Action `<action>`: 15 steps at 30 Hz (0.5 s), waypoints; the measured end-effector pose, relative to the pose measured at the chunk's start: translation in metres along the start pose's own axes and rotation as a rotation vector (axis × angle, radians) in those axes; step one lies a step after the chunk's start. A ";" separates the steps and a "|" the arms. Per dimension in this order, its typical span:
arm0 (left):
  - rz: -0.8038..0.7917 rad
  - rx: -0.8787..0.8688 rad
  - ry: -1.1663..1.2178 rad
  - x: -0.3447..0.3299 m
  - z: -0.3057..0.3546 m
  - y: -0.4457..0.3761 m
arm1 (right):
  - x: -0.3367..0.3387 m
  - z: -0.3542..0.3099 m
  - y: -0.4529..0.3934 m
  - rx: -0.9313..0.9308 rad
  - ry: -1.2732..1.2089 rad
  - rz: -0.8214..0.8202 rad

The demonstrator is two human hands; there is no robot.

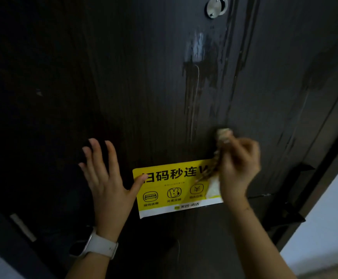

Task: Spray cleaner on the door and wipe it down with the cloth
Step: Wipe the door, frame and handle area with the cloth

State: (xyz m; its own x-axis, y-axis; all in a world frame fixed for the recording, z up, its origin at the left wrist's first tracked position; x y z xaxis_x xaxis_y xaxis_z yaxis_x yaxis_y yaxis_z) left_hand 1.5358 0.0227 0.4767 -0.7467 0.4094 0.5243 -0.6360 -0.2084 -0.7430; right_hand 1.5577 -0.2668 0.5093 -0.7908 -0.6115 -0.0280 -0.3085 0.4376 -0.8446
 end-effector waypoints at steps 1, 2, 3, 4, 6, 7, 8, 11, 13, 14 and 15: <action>-0.005 0.001 0.000 -0.001 0.000 0.000 | 0.010 0.011 -0.009 -0.094 0.006 0.096; -0.009 -0.001 0.001 -0.002 -0.001 0.000 | 0.012 0.014 -0.011 -0.142 0.000 0.148; -0.011 -0.005 0.002 -0.002 -0.001 0.000 | 0.007 0.006 -0.007 -0.133 -0.009 0.152; -0.010 -0.011 0.004 -0.003 -0.001 0.000 | -0.004 -0.008 0.002 -0.073 -0.016 0.106; 0.001 -0.021 0.008 -0.002 -0.001 0.000 | -0.037 -0.050 0.034 0.152 -0.014 -0.093; 0.004 -0.025 0.007 -0.001 -0.001 0.000 | -0.051 -0.067 0.052 0.276 -0.006 -0.201; 0.004 -0.029 0.005 0.000 -0.001 0.001 | -0.059 -0.077 0.063 0.375 0.008 -0.285; 0.014 -0.034 0.003 0.002 -0.001 0.001 | -0.053 -0.071 0.049 0.464 0.047 -0.337; 0.015 -0.038 -0.007 0.002 -0.001 0.001 | -0.029 -0.050 0.015 0.305 0.082 -0.172; 0.014 -0.040 -0.010 0.001 -0.001 0.001 | -0.016 -0.041 -0.001 0.198 0.091 -0.062; 0.013 -0.042 -0.010 0.001 -0.001 0.001 | -0.007 -0.034 -0.011 0.101 0.096 0.027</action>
State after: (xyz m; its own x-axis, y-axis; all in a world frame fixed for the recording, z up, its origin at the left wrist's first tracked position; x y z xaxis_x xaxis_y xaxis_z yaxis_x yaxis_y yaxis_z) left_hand 1.5349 0.0240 0.4764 -0.7571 0.3975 0.5184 -0.6175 -0.1766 -0.7664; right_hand 1.5487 -0.2445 0.5370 -0.8463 -0.5327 -0.0046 -0.2352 0.3815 -0.8939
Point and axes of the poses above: each hand's wrist, its own y-axis away from the middle knuckle, its own x-axis out of the back of the hand, z = x × y, the point moved 8 cm from there along -y, towards the middle knuckle, and after that the axes turned 6 degrees about y, right-handed, at the moved point
